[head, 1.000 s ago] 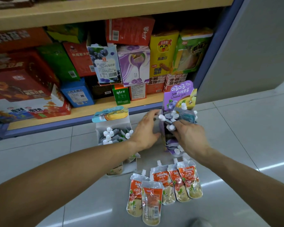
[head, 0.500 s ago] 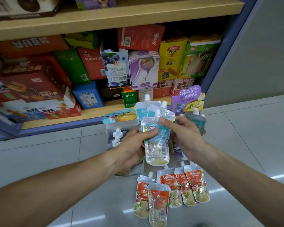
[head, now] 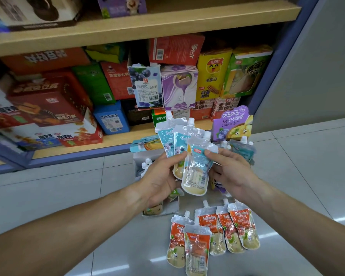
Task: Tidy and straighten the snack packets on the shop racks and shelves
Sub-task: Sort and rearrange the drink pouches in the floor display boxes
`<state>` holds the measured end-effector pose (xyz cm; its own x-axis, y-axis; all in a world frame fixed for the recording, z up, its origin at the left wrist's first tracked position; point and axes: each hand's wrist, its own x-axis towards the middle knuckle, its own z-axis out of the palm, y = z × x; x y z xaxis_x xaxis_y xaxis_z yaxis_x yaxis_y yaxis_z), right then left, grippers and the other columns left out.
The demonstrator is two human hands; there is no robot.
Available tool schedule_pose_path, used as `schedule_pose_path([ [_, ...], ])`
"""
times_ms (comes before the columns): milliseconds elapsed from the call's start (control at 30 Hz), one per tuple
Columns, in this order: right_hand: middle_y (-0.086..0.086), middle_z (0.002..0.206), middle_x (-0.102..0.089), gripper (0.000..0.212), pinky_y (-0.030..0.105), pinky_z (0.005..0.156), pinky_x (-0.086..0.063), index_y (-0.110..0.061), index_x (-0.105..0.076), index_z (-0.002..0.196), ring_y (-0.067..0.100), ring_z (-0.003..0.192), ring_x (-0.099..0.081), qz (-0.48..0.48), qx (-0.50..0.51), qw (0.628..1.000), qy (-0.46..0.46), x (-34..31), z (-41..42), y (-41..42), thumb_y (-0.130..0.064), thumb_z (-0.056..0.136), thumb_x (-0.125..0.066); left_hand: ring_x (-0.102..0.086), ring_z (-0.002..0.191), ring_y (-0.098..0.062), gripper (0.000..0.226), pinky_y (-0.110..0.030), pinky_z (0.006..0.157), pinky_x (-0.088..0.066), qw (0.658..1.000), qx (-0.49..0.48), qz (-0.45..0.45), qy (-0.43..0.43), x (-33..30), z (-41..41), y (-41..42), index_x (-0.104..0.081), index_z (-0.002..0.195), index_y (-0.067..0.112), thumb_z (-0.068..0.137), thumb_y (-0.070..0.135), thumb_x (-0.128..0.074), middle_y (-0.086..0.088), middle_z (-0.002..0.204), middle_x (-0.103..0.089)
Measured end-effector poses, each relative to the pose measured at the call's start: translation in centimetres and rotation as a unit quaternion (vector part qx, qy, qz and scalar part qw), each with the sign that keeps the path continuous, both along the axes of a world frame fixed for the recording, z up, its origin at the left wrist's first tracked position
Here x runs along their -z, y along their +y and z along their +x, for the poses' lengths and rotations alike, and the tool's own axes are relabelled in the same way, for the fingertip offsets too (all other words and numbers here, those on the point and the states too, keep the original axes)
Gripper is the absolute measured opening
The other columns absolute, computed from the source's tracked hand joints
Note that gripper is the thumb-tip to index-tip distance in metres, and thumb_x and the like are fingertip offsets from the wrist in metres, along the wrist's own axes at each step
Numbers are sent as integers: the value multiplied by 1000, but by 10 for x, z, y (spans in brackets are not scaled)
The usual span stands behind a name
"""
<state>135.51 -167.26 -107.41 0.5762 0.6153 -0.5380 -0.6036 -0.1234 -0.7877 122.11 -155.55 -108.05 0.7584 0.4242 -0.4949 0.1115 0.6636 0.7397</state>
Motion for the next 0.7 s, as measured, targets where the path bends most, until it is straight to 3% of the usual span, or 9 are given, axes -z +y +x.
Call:
schedule_pose_path([
  [133,13,110,-76,24,36,69,-63,-10,-61,120,24,99,-75,2,84,993,83,-1,8,0,-11,97,-65,-71,113,-31,31,-54,100,-56,1000,-14,2,16,1,-1,3,-62,129,20,98,16,-65,-11,120,-75],
  [233,12,121,-72,33,42,78,-61,-9,-60,131,24,108,-70,21,124,985,116,-7,18,0,-16,98,-62,-74,106,-28,29,-49,94,-59,999,-19,11,31,4,-5,5,-64,126,20,97,17,-68,-10,116,-77],
  [300,13,118,-71,32,44,79,-58,-8,-63,127,25,102,-68,25,112,985,132,-13,17,0,-21,98,-61,-74,107,-32,29,-50,98,-57,998,-14,32,42,6,-7,4,-65,125,19,97,18,-68,-11,116,-77],
  [467,6,73,-63,25,31,57,-51,-10,-65,94,17,61,-60,75,17,987,138,-24,6,-2,-35,94,-62,-74,107,-29,31,-42,87,-61,995,-21,78,66,9,-9,-1,-67,123,20,92,23,-74,-8,114,-78],
  [567,9,83,-55,19,28,60,-49,-4,-64,99,16,63,-54,114,6,984,138,-25,3,-1,-20,88,-58,-74,107,-31,36,-42,88,-61,994,-24,79,72,11,-11,-1,-66,126,19,92,24,-75,-8,114,-78],
  [633,9,84,-57,32,29,66,-46,-3,-69,98,17,67,-52,113,8,984,141,-24,4,-1,-30,82,-66,-75,105,-32,37,-43,89,-60,995,-32,71,68,11,-12,0,-64,128,17,93,23,-74,-10,114,-78],
  [700,6,79,-55,40,26,59,-45,-3,-66,100,13,64,-47,105,0,985,139,-24,4,1,-33,77,-79,-75,104,-33,38,-45,92,-60,995,-42,60,65,11,-14,1,-62,129,15,94,22,-73,-11,114,-78],
])
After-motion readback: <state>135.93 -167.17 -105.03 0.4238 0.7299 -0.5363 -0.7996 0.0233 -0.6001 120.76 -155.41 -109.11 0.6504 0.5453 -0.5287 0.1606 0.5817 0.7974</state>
